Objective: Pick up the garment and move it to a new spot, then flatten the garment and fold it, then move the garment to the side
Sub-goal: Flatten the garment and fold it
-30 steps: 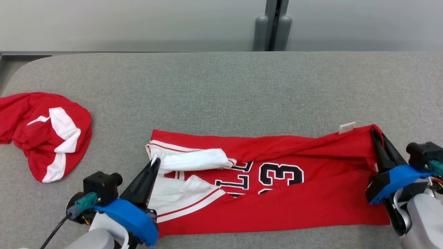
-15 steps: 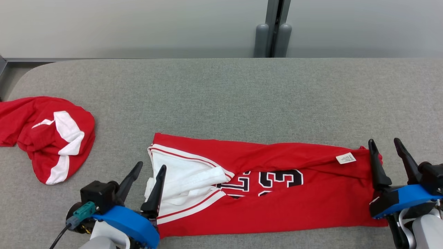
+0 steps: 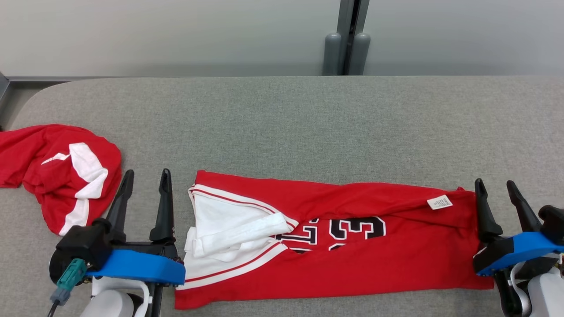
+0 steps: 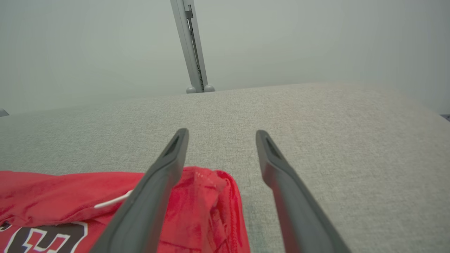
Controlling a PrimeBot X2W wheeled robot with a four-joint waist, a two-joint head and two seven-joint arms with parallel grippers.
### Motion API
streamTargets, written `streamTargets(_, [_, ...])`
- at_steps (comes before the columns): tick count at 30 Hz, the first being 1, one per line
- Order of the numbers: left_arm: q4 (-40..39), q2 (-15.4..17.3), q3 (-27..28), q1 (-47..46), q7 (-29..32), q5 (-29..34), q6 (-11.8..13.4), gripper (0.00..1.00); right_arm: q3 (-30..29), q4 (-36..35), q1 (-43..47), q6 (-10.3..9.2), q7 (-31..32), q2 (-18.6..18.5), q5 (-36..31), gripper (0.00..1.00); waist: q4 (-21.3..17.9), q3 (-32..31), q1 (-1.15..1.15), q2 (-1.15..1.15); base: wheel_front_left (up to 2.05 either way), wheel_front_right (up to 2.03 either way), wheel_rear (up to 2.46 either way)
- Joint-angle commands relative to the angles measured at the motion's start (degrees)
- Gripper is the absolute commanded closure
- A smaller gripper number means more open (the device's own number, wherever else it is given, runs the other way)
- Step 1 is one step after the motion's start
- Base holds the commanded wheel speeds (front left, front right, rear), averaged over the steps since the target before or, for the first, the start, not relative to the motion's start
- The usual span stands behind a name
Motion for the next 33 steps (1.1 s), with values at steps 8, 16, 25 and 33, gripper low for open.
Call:
streamTargets(8, [0.88,-6.94,9.75,2.78,-0.26,7.71,-3.51,0.0,0.12,6.61,-1.82,0.01,2.62,0.69,-0.4,0.0,0.62,0.9,0.0,0.0,0.0,0.0,0.0])
streamTargets(16, [3.32,-12.15,16.89,4.24,-0.26,13.49,-7.78,0.0,2.34,13.43,-0.45,0.01,3.74,2.09,0.59,0.0,0.01,0.98,0.0,0.0,0.0,0.0,0.0])
streamTargets(25, [5.4,-15.87,22.8,4.83,-0.26,19.41,-11.63,0.0,5.07,16.45,-2.55,0.01,1.03,2.43,2.95,1.0,-0.97,0.94,0.0,0.0,0.0,0.0,0.0])
streamTargets(33, [6.41,-17.63,25.41,5.09,-0.26,23.56,-13.75,0.0,1.31,16.72,-5.24,0.0,-1.24,-2.4,5.04,1.0,-1.62,0.22,0.0,0.0,0.0,0.0,0.0])
